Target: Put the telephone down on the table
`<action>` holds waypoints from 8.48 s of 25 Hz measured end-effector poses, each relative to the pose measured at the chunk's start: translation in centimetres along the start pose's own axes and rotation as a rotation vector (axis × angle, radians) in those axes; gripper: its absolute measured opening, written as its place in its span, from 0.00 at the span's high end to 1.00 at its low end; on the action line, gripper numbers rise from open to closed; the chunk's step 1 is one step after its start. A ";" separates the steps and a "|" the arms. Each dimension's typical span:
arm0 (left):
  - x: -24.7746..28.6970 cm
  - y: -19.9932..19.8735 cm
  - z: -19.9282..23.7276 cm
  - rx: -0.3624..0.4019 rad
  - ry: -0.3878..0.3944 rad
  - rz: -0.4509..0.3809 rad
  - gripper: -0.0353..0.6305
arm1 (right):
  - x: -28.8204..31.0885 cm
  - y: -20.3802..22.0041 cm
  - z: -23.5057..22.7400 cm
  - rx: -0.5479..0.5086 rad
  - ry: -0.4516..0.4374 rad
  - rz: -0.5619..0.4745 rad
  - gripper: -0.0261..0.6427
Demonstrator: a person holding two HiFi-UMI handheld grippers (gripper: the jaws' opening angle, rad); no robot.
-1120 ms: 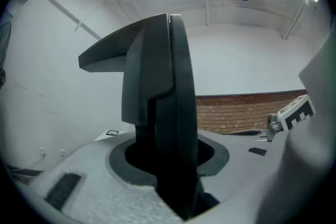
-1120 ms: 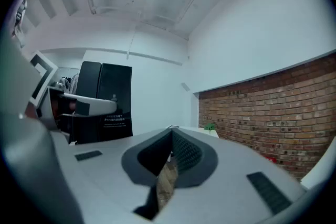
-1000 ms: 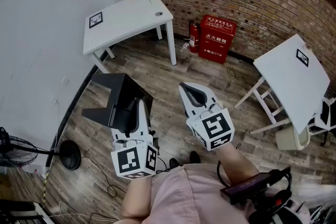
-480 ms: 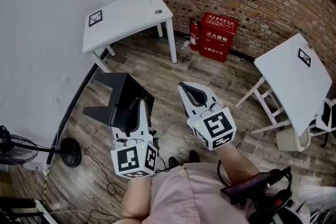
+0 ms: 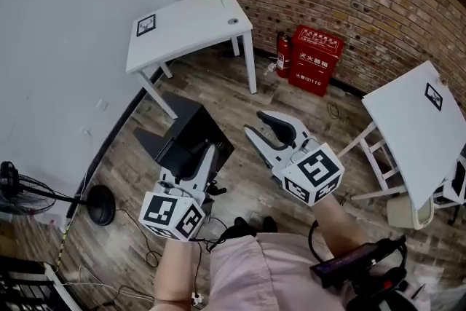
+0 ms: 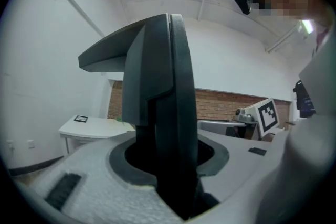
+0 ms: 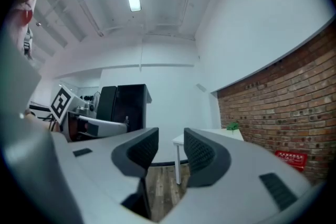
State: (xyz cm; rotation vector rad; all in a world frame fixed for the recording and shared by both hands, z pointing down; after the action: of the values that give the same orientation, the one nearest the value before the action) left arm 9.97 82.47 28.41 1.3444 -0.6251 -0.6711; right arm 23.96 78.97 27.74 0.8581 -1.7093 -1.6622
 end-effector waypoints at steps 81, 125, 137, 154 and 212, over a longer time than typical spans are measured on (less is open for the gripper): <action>42.3 -2.0 44.3 -0.116 0.590 0.244 0.69 | 56.5 -0.2 -25.8 0.323 -0.789 0.105 0.70; 53.8 -4.7 77.3 -0.187 0.689 0.193 0.69 | 91.1 1.3 -30.5 0.283 -0.643 0.186 0.68; 57.5 1.4 80.2 -0.366 0.675 0.260 0.69 | 94.7 8.2 -34.3 0.412 -0.603 0.321 0.67; 60.6 11.8 81.6 -0.614 0.625 0.367 0.69 | 96.3 19.6 -38.1 0.608 -0.559 0.515 0.66; 59.9 18.3 82.8 -0.642 0.220 0.664 0.20 | 96.7 27.7 -38.5 0.871 -0.572 0.692 0.70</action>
State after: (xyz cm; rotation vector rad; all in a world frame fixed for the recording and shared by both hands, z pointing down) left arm -10.39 -14.82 58.15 0.5426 -0.5643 -0.1436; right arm -5.99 -20.82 54.99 0.0230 -2.7766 -0.6776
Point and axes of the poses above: the fingertips, and each gripper's own axes: x forward along the fingers, z to its left, y out of its underside, the point moved 3 cm from there along -x, backward along the fingers, and after that the axes turned 11 degrees about y, right-handed, at the moved point
